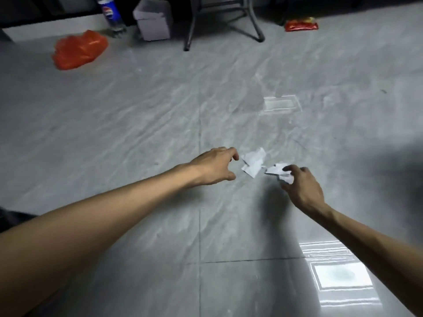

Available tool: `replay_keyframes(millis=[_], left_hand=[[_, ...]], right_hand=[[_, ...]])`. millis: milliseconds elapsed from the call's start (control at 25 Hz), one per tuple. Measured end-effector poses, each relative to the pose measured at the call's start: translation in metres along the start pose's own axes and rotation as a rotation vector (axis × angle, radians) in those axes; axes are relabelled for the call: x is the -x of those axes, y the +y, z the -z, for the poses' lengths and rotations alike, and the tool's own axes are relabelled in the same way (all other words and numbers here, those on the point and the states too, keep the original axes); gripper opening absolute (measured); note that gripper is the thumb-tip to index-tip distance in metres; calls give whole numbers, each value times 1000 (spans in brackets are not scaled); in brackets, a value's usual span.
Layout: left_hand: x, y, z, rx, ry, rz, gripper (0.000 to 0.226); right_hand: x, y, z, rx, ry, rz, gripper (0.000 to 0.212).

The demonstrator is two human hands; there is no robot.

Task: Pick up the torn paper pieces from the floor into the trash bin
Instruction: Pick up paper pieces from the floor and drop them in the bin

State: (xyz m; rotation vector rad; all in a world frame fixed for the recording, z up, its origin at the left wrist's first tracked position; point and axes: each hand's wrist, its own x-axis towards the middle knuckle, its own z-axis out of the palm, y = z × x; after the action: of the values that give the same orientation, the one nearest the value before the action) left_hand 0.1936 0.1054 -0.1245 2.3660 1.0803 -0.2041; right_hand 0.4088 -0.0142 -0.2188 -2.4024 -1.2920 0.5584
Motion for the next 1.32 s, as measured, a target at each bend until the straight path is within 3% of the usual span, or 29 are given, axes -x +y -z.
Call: replay_keyframes(millis=[120,280,440,560,680,800,1000,1120,1320], left_hand=[[-39,7,-24,-14,-40,21,48],[-83,7,-53,-32,-8,72,51],[-121,13,-87,-168,53,89,53],[-132,13,-102,-178,117,79,28],[-122,5,-96,-4,215,128,13],[-88,-8,-67,245,298,203,6],[7,-35,23,328,355,199,13],[85,-51,69,346,495,227,9],[218,-86,103,325,776,352,9]], right_hand=[[-28,23,-9,106,-83,63,47],[-44,29,-33,55,-33,126,20],[-40,33,-40,-346,37,-59,10],[-34,37,-31,-566,50,-190,11],[-19,27,-36,-616,19,-201,11],[4,-3,-57,-712,-123,-248,11],[36,-75,-66,-861,-405,-182,10],[62,-130,-61,-808,-559,-7,11],[105,-243,-51,-760,-621,252,12]])
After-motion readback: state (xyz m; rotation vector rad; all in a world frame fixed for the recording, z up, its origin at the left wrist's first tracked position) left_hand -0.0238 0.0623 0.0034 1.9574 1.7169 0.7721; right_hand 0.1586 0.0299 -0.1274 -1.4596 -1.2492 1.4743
